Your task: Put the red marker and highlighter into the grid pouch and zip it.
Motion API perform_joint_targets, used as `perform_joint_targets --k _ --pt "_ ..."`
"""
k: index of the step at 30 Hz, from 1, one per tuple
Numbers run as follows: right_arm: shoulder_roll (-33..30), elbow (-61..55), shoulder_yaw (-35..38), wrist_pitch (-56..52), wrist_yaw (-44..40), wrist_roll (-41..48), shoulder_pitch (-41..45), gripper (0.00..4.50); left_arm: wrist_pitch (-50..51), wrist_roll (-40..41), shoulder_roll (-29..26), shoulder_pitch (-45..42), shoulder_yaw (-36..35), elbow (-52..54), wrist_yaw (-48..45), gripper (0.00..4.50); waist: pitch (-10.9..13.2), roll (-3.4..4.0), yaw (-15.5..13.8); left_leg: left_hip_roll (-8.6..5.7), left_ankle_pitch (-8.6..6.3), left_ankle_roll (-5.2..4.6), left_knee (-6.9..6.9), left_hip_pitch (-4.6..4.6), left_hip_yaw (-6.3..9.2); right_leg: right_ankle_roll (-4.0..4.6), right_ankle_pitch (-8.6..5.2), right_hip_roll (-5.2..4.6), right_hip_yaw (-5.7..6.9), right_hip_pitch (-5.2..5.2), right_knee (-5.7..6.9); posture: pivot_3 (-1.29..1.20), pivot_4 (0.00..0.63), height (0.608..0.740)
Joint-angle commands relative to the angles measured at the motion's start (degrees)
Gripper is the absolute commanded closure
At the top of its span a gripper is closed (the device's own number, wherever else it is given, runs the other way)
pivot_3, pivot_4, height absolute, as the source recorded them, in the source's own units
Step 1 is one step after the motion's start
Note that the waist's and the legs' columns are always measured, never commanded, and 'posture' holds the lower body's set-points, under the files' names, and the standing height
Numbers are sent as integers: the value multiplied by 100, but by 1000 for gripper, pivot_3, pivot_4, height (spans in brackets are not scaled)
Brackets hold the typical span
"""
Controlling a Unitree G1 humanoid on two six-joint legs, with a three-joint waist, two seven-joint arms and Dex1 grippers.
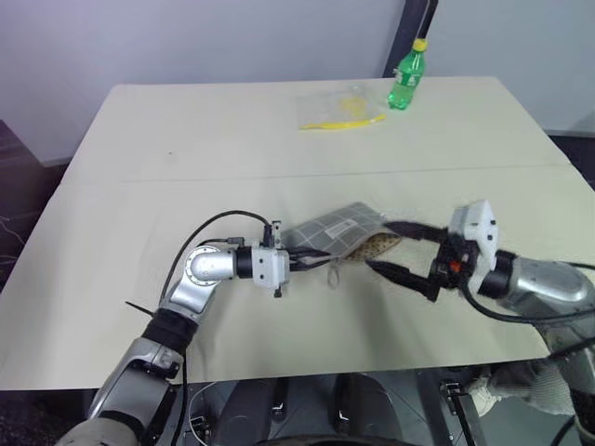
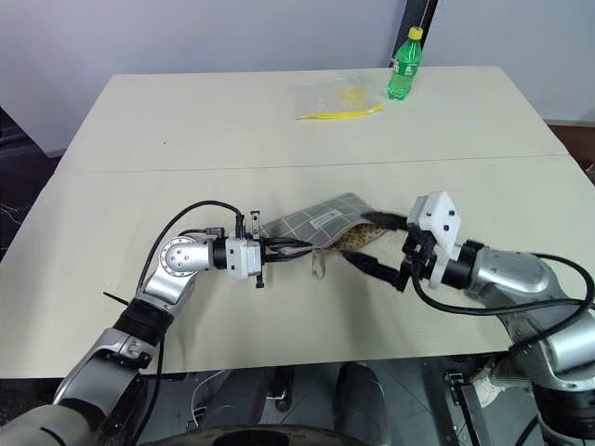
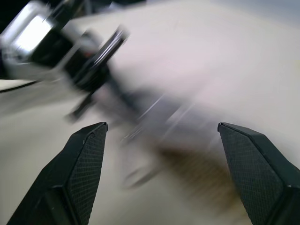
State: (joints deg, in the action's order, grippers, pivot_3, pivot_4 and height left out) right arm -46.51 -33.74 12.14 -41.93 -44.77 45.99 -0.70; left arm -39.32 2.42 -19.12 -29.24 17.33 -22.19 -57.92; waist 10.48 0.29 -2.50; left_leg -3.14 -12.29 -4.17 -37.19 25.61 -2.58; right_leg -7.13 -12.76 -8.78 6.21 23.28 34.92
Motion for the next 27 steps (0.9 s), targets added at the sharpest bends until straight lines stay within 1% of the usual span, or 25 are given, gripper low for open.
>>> perform_joint_targets --k 1,3,4,6,9,11,14,17,20,23,24,27 --pt "180 -224 -84 -613 415 478 -340 601 -120 -93 95 -126 -6 -38 231 4500 0 0 9 0 0 -1 1 0 0 -1 0 0 0 -1 -1 0 150 740" --pt "436 -211 -363 -483 531 273 -463 601 -188 -168 120 -171 -11 -76 326 4500 0 -1 22 0 0 0 2 1 0 -1 0 0 1 -4 -1 0 150 740" --pt "672 -101 -463 -507 781 204 -390 601 -199 -186 142 -197 -29 -72 395 4500 0 0 26 0 0 0 2 0 -1 -2 1 2 2 -9 0 0 150 740" --pt "1111 113 -752 -565 1218 42 -106 601 -236 -221 150 -229 -35 -31 468 4500 0 -1 39 2 0 0 2 0 -2 -2 1 3 3 -12 3 0 150 740" --pt "1416 217 -1145 -569 1450 -260 174 601 -286 -265 138 -264 -14 -44 529 4500 -1 0 16 3 1 1 -1 -1 -4 -2 1 2 8 5 3 0 150 740" --pt "1801 372 -1290 -492 1687 -339 412 601 -328 -334 140 -279 31 -32 567 4500 -1 -1 19 3 1 1 -2 0 -4 -2 0 3 9 5 1 0 150 740" --pt "2061 637 -1321 -379 1847 -563 623 601 -332 -359 146 -297 75 -4 587 4500 -1 -1 12 2 0 0 0 3 -5 -2 1 7 11 7 -2 0 150 740" --pt "2320 935 -1066 -355 1961 -441 928 601 -322 -351 148 -368 87 19 598 4500 -1 -1 18 -1 0 -1 -1 3 -6 -2 2 12 12 7 -1 0 150 740" --pt "2427 1017 -979 -378 1896 -343 1054 601 -315 -338 157 -414 81 8 622 4500 -1 -1 14 -1 1 -1 -2 2 -8 -2 2 14 12 9 8 0 150 740" --pt "2517 1037 -910 -441 1857 -187 1106 1398 -253 -194 207 -392 54 8 646 4500 -1 0 26 -1 0 -1 -1 0 -7 -2 2 14 12 9 10 0 150 740" --pt "2530 1038 -903 -472 1846 -150 1115 1794 -214 -138 226 -380 35 13 653 4500 -1 0 26 -1 1 -1 0 2 -7 -2 2 14 12 11 10 0 150 740" --pt "2481 1003 -955 -459 1819 -240 1070 3429 -208 -91 215 -381 13 -7 636 4500 -1 0 23 -1 1 -2 0 2 -8 -2 2 15 12 11 11 0 150 740"
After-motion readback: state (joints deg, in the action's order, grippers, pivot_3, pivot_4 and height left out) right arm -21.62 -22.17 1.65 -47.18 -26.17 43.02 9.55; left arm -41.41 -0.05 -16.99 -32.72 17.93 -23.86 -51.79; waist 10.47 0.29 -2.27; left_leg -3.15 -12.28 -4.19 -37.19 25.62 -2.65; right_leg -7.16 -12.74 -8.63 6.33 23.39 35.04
